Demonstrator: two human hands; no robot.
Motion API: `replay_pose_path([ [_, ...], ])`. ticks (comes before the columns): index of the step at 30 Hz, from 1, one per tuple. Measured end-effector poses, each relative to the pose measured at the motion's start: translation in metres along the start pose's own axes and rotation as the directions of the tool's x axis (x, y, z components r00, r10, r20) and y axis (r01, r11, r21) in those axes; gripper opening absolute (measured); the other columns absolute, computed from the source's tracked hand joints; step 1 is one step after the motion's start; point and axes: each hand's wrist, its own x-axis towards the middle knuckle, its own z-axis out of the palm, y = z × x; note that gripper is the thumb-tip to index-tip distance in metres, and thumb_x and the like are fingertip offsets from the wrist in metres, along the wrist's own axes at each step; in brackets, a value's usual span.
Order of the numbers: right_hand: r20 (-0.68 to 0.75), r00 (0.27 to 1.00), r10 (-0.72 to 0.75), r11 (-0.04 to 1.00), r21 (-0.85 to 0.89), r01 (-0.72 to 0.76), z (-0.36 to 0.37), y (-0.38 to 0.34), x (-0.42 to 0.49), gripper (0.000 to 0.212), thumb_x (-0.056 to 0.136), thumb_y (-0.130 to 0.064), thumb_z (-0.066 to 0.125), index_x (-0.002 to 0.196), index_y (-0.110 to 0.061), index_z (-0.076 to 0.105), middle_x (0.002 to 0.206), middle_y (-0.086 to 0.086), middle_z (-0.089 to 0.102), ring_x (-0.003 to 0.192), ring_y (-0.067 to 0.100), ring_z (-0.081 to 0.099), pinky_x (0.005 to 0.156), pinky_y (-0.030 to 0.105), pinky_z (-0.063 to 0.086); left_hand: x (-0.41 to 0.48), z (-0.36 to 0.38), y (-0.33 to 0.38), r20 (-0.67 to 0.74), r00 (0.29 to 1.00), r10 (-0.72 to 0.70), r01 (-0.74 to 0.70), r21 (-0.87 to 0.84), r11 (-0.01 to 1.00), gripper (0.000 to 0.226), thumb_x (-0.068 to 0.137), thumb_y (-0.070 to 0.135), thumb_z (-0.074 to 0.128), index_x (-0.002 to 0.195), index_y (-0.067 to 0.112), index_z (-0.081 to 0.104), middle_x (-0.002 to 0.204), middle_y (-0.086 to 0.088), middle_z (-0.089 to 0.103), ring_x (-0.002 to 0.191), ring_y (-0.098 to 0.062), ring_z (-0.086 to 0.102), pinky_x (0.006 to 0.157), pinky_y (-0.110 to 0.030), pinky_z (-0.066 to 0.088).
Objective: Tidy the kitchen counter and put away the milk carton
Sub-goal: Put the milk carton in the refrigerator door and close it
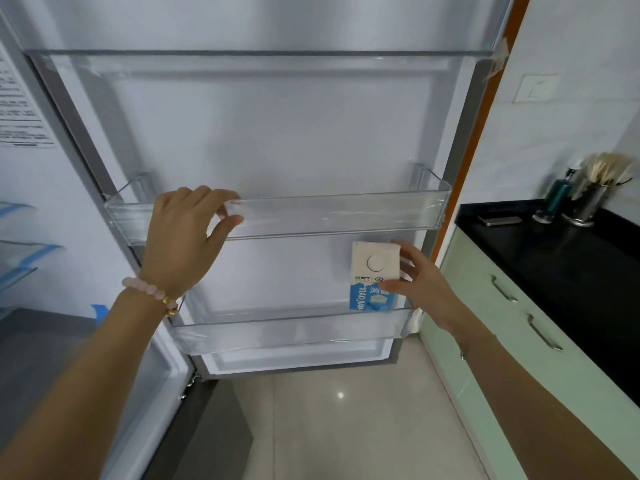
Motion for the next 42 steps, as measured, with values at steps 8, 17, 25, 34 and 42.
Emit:
replay_pose_path([
  [8, 0.089, 0.984, 0.156, 0.941, -0.318, -0.12, 0.005, 0.019, 0.017, 0.069, 0.072, 0.002, 0.074, 0.128, -0.015, 0.038, 0.132, 0.008, 0.051, 0.127, 0.026, 0.047, 0.103, 0.044, 0.046, 0.0, -0.004, 0.005, 0.011, 0.999, -0.03, 0.03, -0.014, 0.999, 0.028, 0.088, 0.032, 0.051, 0.108, 0.016, 0.062, 0.082, -0.004, 0.066, 0.08, -0.029, 0.06, 0.085, -0.039, 0.036],
  [17, 0.116, 0.976, 0.186, 0.883, -0.455, -0.115, 0.004, 0.029, 0.022, 0.073, 0.069, -0.003, 0.078, 0.128, -0.015, 0.036, 0.128, 0.005, 0.054, 0.123, 0.024, 0.05, 0.096, 0.036, 0.05, -0.001, -0.002, 0.003, -0.006, 1.0, -0.018, 0.017, -0.014, 1.0, 0.027, 0.088, 0.031, 0.052, 0.108, 0.016, 0.062, 0.082, -0.003, 0.066, 0.079, -0.029, 0.06, 0.084, -0.039, 0.036],
  [25, 0.11, 0.966, 0.234, 0.858, -0.491, -0.152, 0.008, 0.025, 0.029, 0.068, 0.073, -0.008, 0.077, 0.128, -0.013, 0.037, 0.135, 0.007, 0.051, 0.128, 0.024, 0.048, 0.1, 0.043, 0.049, -0.001, 0.001, 0.003, 0.0, 1.0, -0.018, 0.018, -0.003, 1.0, 0.029, 0.088, 0.031, 0.052, 0.109, 0.014, 0.062, 0.083, -0.006, 0.067, 0.079, -0.03, 0.06, 0.086, -0.042, 0.038],
  [34, 0.134, 0.957, 0.257, 0.831, -0.537, -0.148, 0.006, 0.024, 0.032, 0.065, 0.073, -0.013, 0.077, 0.128, -0.018, 0.043, 0.129, 0.002, 0.057, 0.121, 0.022, 0.053, 0.092, 0.034, 0.052, -0.001, 0.004, -0.001, -0.022, 1.0, -0.006, 0.006, 0.003, 1.0, 0.027, 0.089, 0.032, 0.051, 0.108, 0.016, 0.062, 0.081, -0.003, 0.065, 0.075, -0.029, 0.058, 0.082, -0.034, 0.03],
  [42, 0.092, 0.964, 0.248, 0.866, -0.468, -0.178, 0.0, 0.014, 0.01, 0.078, 0.073, -0.004, 0.076, 0.14, -0.012, 0.036, 0.135, 0.002, 0.051, 0.123, 0.025, 0.052, 0.102, 0.042, 0.046, -0.001, 0.003, -0.002, 0.001, 1.0, 0.003, -0.003, 0.016, 1.0, 0.028, 0.089, 0.033, 0.05, 0.109, 0.016, 0.062, 0.083, -0.004, 0.066, 0.076, -0.029, 0.059, 0.082, -0.035, 0.031],
])
